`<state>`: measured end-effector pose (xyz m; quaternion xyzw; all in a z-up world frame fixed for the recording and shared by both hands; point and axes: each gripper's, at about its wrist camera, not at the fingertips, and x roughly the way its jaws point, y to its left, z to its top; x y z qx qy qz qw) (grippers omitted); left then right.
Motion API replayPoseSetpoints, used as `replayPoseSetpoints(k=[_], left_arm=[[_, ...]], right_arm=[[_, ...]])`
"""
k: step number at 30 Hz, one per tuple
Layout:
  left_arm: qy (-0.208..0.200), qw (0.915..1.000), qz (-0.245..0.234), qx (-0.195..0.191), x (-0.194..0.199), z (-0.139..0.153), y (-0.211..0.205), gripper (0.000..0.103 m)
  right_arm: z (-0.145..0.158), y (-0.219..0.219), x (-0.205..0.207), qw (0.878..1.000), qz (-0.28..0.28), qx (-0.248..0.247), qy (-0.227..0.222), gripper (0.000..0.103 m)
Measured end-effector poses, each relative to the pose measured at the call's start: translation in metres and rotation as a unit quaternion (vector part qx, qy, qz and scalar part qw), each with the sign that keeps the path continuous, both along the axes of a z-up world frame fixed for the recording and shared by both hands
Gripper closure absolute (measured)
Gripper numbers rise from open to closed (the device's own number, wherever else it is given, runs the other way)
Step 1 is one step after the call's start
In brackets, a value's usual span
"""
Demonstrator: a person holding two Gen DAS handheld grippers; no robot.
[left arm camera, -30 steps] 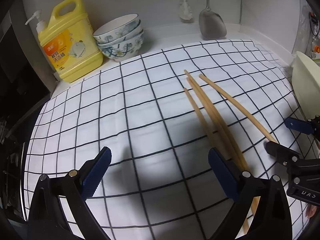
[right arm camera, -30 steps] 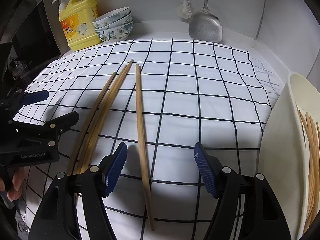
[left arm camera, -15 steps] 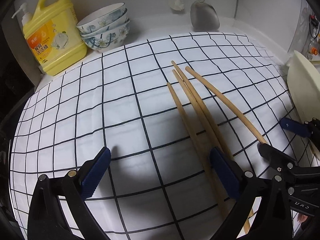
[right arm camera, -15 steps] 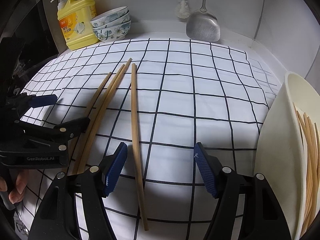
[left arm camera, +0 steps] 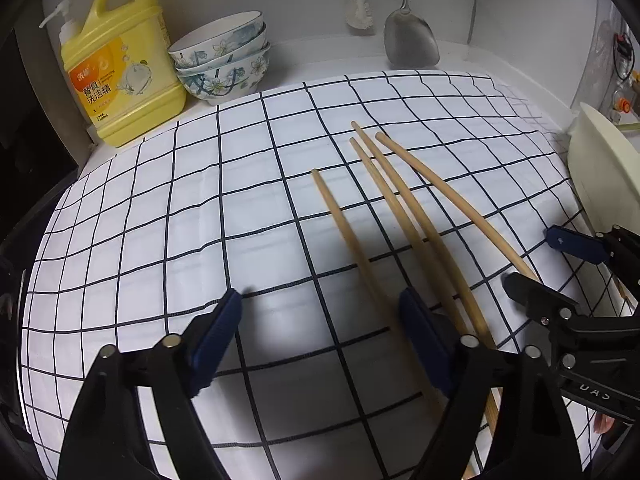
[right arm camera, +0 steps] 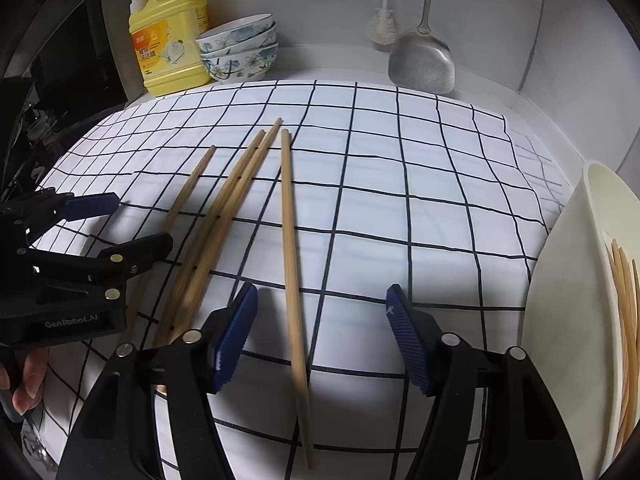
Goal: Organize utensils
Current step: 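Close the right tool on a chopstick while the left tool grasps another, then carry both chopsticks over the cream basin with both tools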
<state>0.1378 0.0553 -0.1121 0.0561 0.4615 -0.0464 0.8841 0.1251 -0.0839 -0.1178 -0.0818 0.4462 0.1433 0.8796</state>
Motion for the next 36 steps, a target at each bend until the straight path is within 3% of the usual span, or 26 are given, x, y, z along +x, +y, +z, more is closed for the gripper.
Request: replayPoseSetpoints(k=[7,9,11,13,18,27,36], left_arm=[[-0.016,0.9999,-0.003,-0.002,-0.009,0.0,-0.009,0.048],[-0.017,0.9998,-0.003,-0.005,-0.01,0.0,-0.01,0.053],[-0.017,0.9998,-0.002,-0.01,-0.012,0.001,-0.011,0.059],[-0.018,0.9998,-0.002,-0.011,-0.013,0.001,-0.012,0.067],[-0.022,0.9997,-0.003,-0.009,-0.016,0.001,-0.018,0.09],[-0.012,0.9992,0.021,-0.033,-0.016,0.002,-0.002,0.096],[-0.019,0.9972,0.034,-0.063,-0.023,0.021,0.01,0.096]], right_arm=[[0.001,0.006,-0.004,1.0,0.016,-0.002,-0.003,0.06],[0.002,0.008,-0.005,1.0,0.019,-0.004,-0.007,0.069],[0.002,0.009,-0.006,1.0,0.019,-0.009,-0.009,0.088],[0.002,0.011,-0.007,1.0,0.021,-0.014,-0.011,0.094],[0.001,0.015,-0.009,0.999,0.024,-0.036,-0.022,0.097],[0.005,0.01,-0.011,0.999,0.024,-0.013,-0.018,0.097],[0.032,0.006,-0.023,0.999,0.024,0.018,-0.042,0.097]])
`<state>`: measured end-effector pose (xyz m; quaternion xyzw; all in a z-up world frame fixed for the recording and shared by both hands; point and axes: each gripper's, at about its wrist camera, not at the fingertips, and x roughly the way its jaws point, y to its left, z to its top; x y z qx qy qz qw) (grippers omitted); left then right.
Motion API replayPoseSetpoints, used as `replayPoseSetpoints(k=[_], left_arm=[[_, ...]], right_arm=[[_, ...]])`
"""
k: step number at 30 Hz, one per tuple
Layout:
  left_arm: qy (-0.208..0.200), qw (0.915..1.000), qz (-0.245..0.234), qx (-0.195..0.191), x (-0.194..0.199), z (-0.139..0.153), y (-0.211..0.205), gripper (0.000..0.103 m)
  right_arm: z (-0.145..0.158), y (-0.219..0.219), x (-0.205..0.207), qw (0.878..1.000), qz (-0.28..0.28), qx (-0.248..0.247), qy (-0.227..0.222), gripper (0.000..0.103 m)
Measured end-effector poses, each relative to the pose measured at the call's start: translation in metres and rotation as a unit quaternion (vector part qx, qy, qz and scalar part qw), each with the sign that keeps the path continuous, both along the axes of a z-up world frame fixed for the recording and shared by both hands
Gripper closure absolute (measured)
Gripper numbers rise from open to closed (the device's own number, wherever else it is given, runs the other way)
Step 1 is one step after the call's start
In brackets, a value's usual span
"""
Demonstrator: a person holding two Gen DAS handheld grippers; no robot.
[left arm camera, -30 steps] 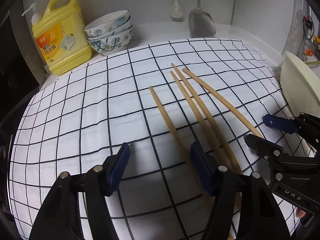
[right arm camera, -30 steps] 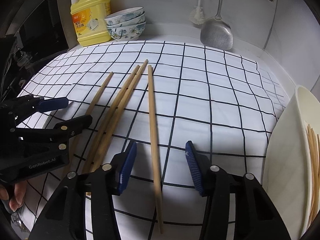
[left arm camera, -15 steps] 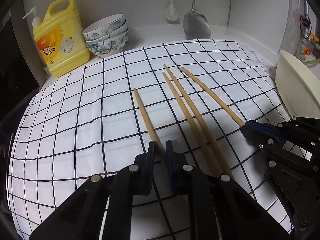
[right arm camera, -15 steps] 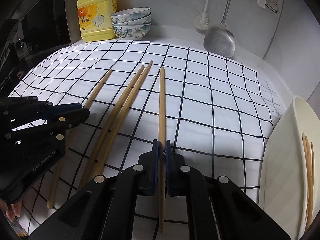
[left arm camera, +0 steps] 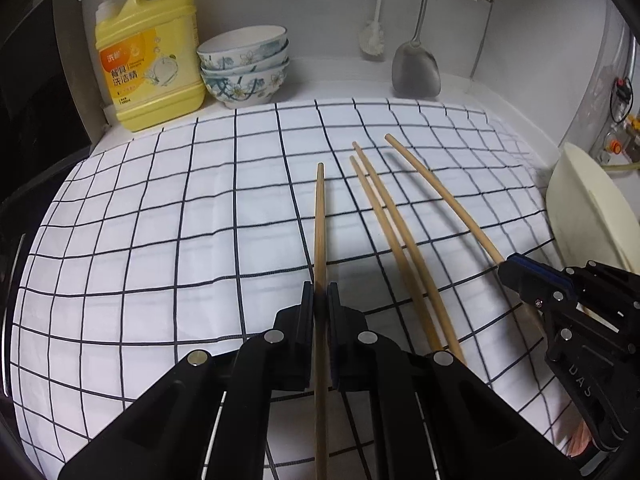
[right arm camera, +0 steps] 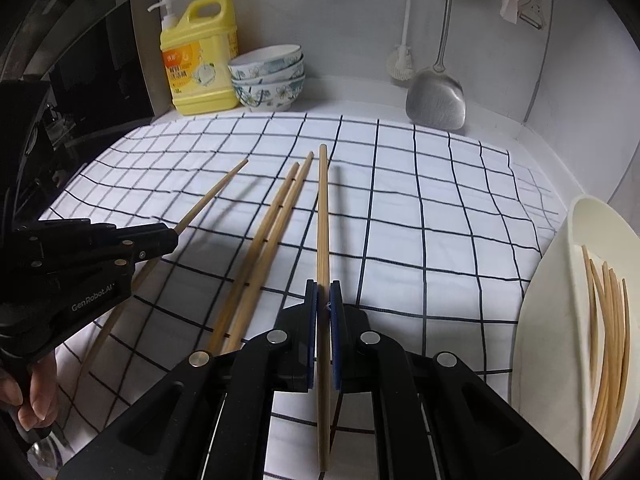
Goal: Organize utensils
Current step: 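Carry both chopsticks over the cream basin with both tools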
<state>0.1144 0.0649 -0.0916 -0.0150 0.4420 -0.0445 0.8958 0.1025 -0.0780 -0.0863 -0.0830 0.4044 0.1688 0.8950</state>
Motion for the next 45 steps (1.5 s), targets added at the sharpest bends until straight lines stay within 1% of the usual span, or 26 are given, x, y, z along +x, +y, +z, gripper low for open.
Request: replayPoseSetpoints(k=[5,10,15,17,19,21,23,26,27,29,31,36,37,39,40,41,42,43,44,45], left_arm=[[-0.017,0.9997,-0.009,-0.013,-0.004,0.025,-0.007,0.096],[-0.041,0.9983,-0.03,-0.03,-0.007,0.057,-0.03,0.096],[-0.061,0.994,-0.073,-0.053,-0.006,0.091,-0.074,0.096],[-0.063,0.992,-0.091,-0.061,-0.004,0.101,-0.096,0.096],[-0.056,0.9894,-0.112,-0.074,0.001,0.107,-0.119,0.096],[-0.051,0.9876,-0.126,-0.079,0.005,0.109,-0.139,0.096],[-0.046,0.9865,-0.138,-0.076,0.011,0.109,-0.163,0.096],[-0.025,0.9847,-0.156,-0.075,0.024,0.102,-0.199,0.096],[-0.016,0.9835,-0.164,-0.075,0.027,0.098,-0.211,0.096],[-0.001,0.9812,-0.177,-0.077,0.03,0.093,-0.231,0.096],[0.01,0.9793,-0.187,-0.076,0.033,0.088,-0.249,0.096],[0.042,0.9771,-0.197,-0.068,0.04,0.076,-0.28,0.096],[0.047,0.9771,-0.198,-0.064,0.04,0.074,-0.282,0.096],[0.059,0.9767,-0.197,-0.06,0.041,0.071,-0.283,0.095],[0.064,0.9764,-0.197,-0.061,0.042,0.071,-0.282,0.094],[0.064,0.9764,-0.196,-0.063,0.042,0.072,-0.28,0.091],[0.058,0.9777,-0.193,-0.06,0.041,0.075,-0.276,0.08],[0.05,0.9794,-0.187,-0.056,0.041,0.078,-0.272,0.062],[0.038,0.9817,-0.179,-0.052,0.04,0.082,-0.267,0.052],[0.025,0.9839,-0.17,-0.05,0.038,0.087,-0.261,0.032]], right_arm=[[0.025,-0.012,-0.009,1.0,-0.007,0.022,-0.018,0.097],[0.059,-0.042,-0.022,0.997,-0.04,0.051,-0.048,0.097],[0.096,-0.092,-0.039,0.989,-0.092,0.071,-0.09,0.097],[0.103,-0.112,-0.043,0.987,-0.11,0.073,-0.097,0.097],[0.108,-0.133,-0.045,0.984,-0.131,0.065,-0.102,0.097],[0.109,-0.156,-0.046,0.98,-0.162,0.054,-0.105,0.097],[0.11,-0.176,-0.044,0.976,-0.182,0.06,-0.101,0.097],[0.104,-0.206,-0.042,0.971,-0.216,0.054,-0.085,0.097],[0.099,-0.219,-0.041,0.969,-0.229,0.06,-0.074,0.097],[0.093,-0.233,-0.039,0.967,-0.236,0.07,-0.058,0.097],[0.09,-0.241,-0.039,0.966,-0.245,0.061,-0.049,0.097],[0.085,-0.245,-0.037,0.968,-0.244,0.057,-0.031,0.096],[0.084,-0.246,-0.037,0.967,-0.249,0.053,-0.025,0.091],[0.084,-0.25,-0.038,0.963,-0.264,0.046,-0.024,0.052],[0.087,-0.25,-0.04,0.962,-0.268,0.045,-0.029,0.049],[0.09,-0.251,-0.043,0.961,-0.271,0.048,-0.034,0.049],[0.093,-0.254,-0.045,0.959,-0.276,0.053,-0.039,0.049],[0.097,-0.256,-0.048,0.957,-0.281,0.056,-0.047,0.049],[0.1,-0.257,-0.05,0.956,-0.284,0.058,-0.053,0.049],[0.102,-0.259,-0.053,0.954,-0.288,0.059,-0.059,0.049]])
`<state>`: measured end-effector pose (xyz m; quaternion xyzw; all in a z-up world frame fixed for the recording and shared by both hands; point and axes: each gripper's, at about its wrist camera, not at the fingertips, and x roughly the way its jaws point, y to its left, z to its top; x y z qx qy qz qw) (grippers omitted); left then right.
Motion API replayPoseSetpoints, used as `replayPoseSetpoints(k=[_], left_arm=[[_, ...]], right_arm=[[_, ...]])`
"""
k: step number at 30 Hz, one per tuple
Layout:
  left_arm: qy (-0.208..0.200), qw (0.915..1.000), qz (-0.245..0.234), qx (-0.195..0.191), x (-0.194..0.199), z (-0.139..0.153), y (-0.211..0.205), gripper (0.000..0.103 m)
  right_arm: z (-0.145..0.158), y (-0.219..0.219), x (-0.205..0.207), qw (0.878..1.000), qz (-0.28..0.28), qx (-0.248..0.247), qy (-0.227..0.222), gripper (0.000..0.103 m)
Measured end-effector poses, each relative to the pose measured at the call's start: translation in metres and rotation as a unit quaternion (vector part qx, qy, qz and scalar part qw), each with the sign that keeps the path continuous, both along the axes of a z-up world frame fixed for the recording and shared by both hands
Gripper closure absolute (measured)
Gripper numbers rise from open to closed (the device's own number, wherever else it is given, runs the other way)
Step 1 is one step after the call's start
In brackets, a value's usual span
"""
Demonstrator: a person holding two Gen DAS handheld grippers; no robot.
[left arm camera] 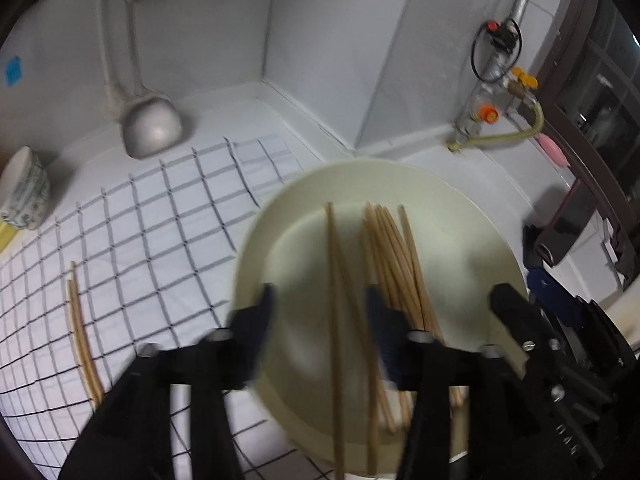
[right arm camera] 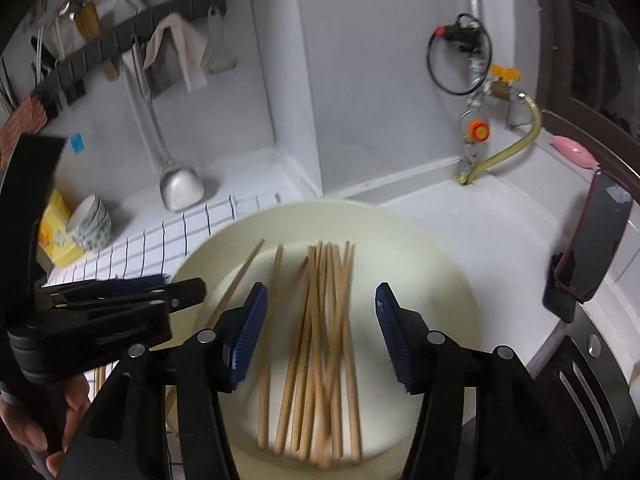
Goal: Organize utensils
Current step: 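Open the right tool to drop its chopstick while the left tool releases its own, then return both open tools to the last chopsticks on the grid cloth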
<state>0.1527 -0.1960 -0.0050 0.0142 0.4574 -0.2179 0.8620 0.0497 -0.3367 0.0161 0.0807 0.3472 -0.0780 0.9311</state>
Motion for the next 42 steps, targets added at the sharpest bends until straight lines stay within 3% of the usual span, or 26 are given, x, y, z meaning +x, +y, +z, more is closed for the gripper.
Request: replayPoseSetpoints(k=[1,5,12,18,26,33,42], left_arm=[[-0.01,0.9999,0.008,-0.002,-0.001,0.004,0.005,0.024],[-0.034,0.999,0.028,-0.007,-0.006,0.018,0.027,0.018],[-0.056,0.9966,0.06,-0.005,-0.018,0.026,0.077,0.008],[-0.07,0.9905,0.118,0.01,-0.031,0.023,0.147,0.008],[-0.098,0.9718,0.208,0.052,-0.054,0.006,0.234,0.007],[-0.074,0.9638,0.25,0.055,-0.064,-0.026,0.281,0.007],[-0.057,0.9584,0.276,0.047,-0.073,-0.057,0.307,0.007]], right_arm=[[0.001,-0.001,-0.001,1.0,-0.002,0.0,-0.003,0.049],[0.006,0.001,-0.003,1.0,-0.006,0.001,-0.011,0.049],[0.015,0.033,-0.003,0.999,0.041,-0.003,-0.025,0.042],[0.014,0.075,0.005,0.994,0.1,0.008,-0.031,0.04],[0.006,0.141,0.01,0.983,0.179,0.002,-0.029,0.037],[-0.012,0.193,0.012,0.973,0.232,-0.003,-0.015,0.037],[-0.067,0.254,0.031,0.96,0.274,-0.027,0.045,0.037]])
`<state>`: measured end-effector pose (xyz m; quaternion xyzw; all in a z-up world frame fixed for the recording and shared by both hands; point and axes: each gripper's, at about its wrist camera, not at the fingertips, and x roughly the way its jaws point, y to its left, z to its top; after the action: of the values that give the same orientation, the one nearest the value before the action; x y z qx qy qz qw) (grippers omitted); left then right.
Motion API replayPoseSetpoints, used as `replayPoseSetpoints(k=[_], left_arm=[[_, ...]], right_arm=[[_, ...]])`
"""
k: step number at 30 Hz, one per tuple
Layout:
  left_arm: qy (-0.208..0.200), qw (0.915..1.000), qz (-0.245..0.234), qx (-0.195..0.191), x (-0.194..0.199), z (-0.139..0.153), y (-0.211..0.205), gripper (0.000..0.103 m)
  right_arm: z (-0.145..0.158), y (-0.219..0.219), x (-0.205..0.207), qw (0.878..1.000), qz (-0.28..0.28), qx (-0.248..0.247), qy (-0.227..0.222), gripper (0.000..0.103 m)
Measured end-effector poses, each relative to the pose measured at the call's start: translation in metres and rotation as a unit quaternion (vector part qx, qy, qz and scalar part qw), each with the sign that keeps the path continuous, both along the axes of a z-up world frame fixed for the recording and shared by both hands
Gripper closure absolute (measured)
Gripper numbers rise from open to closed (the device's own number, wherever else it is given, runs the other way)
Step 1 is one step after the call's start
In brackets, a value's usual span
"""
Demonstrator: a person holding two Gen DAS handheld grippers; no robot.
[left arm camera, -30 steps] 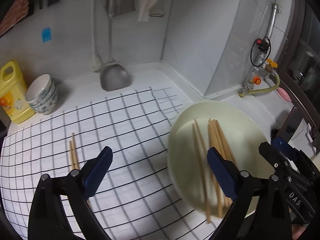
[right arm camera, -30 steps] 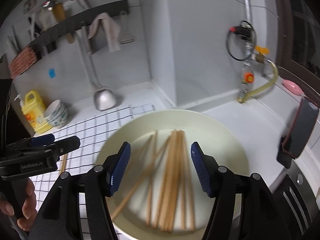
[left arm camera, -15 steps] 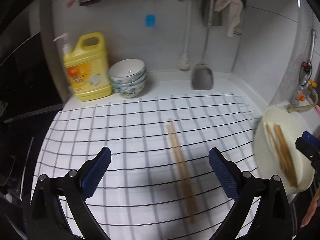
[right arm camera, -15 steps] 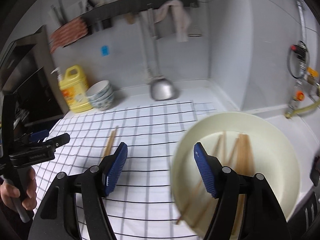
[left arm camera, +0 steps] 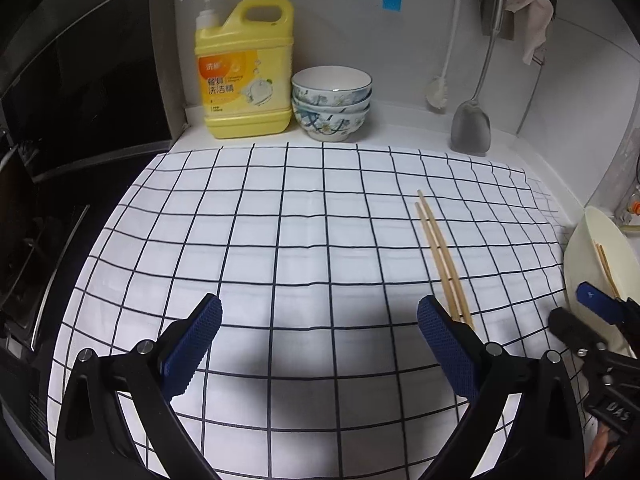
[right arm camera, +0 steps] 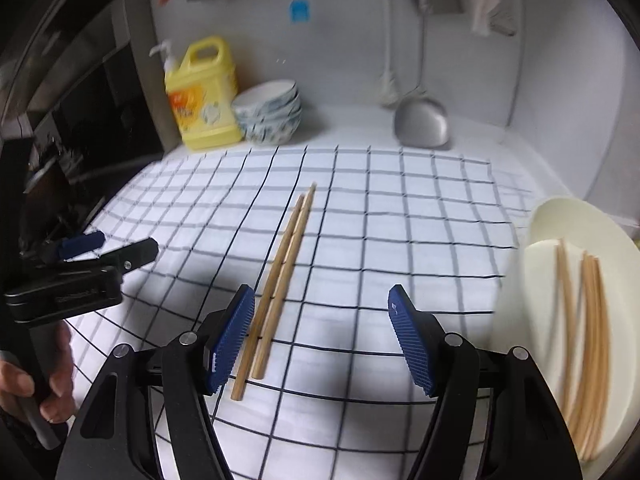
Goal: Organize utensils
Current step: 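Return both open tools to the last chopsticks on the grid cloth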
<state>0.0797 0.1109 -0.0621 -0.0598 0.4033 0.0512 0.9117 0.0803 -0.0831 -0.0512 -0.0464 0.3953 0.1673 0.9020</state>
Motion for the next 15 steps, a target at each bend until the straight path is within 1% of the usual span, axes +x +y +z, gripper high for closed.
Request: replayPoseSetpoints(k=[2,6,9,15], left_arm=[[0.003,1.0,0.003,0.003,-0.001,-0.005,0.002,0.007],[0.008,0.9999,0.007,-0.001,-0.001,-0.011,0.006,0.007],[0.009,0.9999,0.009,-0.008,-0.001,-0.014,0.009,0.007],[0.015,0.9999,0.003,-0.006,0.004,-0.019,0.003,0.007]], right_arm=[[-0.009,0.008,0.006,1.0,0.003,-0.009,0.006,0.037],[-0.022,0.015,0.018,1.0,0.0,-0.011,0.018,0.037],[-0.035,0.018,0.022,0.999,0.002,-0.032,0.025,0.037],[-0.045,0.021,0.023,0.998,0.004,-0.049,0.029,0.037]])
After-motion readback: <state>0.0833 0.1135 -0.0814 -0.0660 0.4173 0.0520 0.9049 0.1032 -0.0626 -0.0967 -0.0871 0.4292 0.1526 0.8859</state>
